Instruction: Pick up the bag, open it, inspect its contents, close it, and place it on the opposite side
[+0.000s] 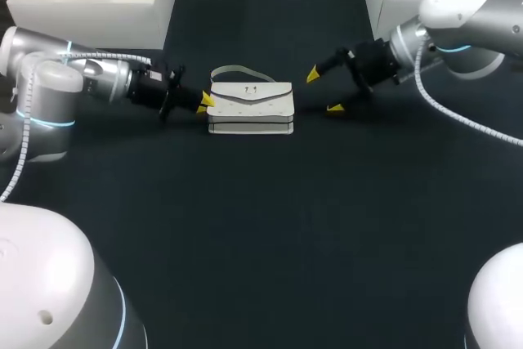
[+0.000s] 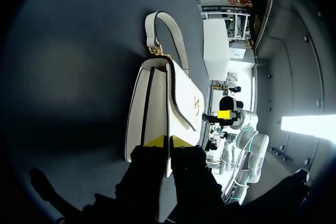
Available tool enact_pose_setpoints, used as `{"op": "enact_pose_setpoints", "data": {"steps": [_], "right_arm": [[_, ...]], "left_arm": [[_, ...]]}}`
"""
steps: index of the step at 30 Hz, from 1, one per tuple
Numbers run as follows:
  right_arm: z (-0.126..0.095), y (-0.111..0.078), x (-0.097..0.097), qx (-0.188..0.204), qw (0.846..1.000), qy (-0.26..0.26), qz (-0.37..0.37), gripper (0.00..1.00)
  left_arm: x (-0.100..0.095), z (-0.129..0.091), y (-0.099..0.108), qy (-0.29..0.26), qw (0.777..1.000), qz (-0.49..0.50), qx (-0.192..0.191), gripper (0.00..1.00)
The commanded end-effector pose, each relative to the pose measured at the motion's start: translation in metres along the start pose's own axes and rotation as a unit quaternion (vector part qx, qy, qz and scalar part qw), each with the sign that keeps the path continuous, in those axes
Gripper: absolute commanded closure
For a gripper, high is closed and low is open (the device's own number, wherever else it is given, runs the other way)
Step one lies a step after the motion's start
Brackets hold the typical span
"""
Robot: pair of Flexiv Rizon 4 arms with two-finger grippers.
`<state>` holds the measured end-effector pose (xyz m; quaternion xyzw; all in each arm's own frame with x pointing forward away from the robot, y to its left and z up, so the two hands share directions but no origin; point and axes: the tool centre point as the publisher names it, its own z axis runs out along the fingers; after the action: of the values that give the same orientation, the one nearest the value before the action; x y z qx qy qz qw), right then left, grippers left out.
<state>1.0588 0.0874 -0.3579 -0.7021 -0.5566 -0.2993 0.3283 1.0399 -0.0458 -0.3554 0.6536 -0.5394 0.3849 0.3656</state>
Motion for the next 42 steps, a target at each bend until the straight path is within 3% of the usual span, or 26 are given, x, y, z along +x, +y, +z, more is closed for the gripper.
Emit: {"op": "enact_pose_setpoints", "data": {"steps": [1, 15, 22, 38, 42], "right_arm": [[-0.009, -0.001, 0.001, -0.001, 1.0, -0.014, -0.006, 0.0], [-0.059, -0.007, -0.014, -0.027, 0.989, -0.136, -0.045, 0.0], [-0.059, -0.007, -0.014, -0.027, 0.989, -0.136, -0.045, 0.0], [-0.059, -0.007, -0.014, -0.027, 0.989, -0.136, -0.045, 0.0], [-0.072, -0.003, -0.017, -0.022, 0.983, -0.173, -0.059, 0.0]], "left_arm": [[-0.005, 0.0, -0.006, 0.003, 1.0, 0.0, -0.008, 1.0], [-0.007, -0.035, -0.012, -0.017, 1.0, 0.017, 0.0, 1.0], [-0.015, -0.06, -0.021, -0.046, 0.999, 0.023, 0.013, 1.0], [-0.015, -0.06, -0.021, -0.046, 0.999, 0.023, 0.013, 1.0], [-0.017, -0.074, -0.031, -0.049, 0.998, 0.043, 0.018, 1.0]]}}
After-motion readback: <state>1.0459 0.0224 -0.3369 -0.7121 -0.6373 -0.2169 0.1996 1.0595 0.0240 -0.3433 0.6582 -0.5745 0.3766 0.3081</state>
